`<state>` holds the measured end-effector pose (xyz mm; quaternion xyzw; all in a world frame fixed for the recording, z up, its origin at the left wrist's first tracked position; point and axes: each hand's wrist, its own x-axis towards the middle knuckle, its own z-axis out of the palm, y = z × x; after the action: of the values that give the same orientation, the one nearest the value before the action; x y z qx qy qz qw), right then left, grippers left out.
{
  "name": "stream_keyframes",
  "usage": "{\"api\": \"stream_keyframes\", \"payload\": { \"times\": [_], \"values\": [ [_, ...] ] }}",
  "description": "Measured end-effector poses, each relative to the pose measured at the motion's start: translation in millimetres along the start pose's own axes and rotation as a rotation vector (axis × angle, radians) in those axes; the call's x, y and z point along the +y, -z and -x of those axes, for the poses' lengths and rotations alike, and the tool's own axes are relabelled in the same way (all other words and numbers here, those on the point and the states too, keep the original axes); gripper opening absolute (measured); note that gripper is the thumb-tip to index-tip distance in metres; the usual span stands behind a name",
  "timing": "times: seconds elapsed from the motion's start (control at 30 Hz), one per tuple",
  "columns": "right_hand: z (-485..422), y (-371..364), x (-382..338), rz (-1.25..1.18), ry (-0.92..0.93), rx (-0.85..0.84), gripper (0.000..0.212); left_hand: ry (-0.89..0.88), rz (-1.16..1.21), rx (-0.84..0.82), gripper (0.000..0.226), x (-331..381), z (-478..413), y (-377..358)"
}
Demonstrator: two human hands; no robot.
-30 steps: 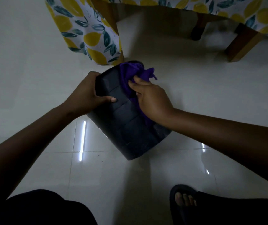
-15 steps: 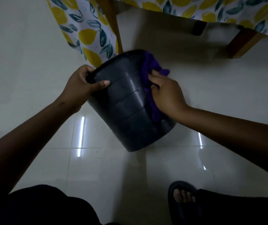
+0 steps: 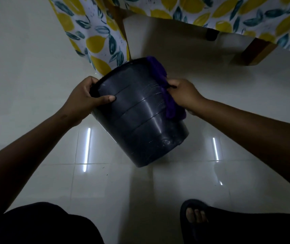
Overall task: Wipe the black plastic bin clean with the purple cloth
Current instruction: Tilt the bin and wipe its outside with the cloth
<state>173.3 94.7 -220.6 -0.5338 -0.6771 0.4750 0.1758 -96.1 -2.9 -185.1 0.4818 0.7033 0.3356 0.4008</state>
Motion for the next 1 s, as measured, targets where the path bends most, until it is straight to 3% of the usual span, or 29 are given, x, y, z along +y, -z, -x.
{"api": "stream_keyframes", "payload": {
  "times": [0.07,0.23,0.33,0.4,0.53,0.6,0.8,1.0],
  "values": [
    [15,-1,4,0.024,-0.044,0.023,0.039,0.005,0.007,0.006,0.046,-2,3,1],
    [42,-25,-14,0.197,0.224,0.105,0.045,-0.016,0.007,-0.019,0.045,-1,2,1],
    [31,-24,-19,0.243,0.295,0.100,0.048,-0.036,0.008,-0.023,0.036,3,0,-1],
    [15,-17,-13,0.245,0.260,0.091,0.049,-0.048,0.004,-0.022,0.034,6,-1,-3],
    [-7,2,5,0.082,-0.047,-0.020,0.036,-0.050,0.014,0.013,0.032,1,0,-3],
    [1,3,6,0.104,-0.105,-0.029,0.030,-0.049,0.004,0.014,0.032,-3,-1,0],
    [55,-42,-21,0.292,0.296,0.105,0.047,-0.048,-0.024,-0.006,0.033,-11,-4,7],
    [14,-35,-42,0.467,0.404,-0.029,0.054,-0.058,-0.035,0.013,0.037,2,-8,-2]
  ]
}}
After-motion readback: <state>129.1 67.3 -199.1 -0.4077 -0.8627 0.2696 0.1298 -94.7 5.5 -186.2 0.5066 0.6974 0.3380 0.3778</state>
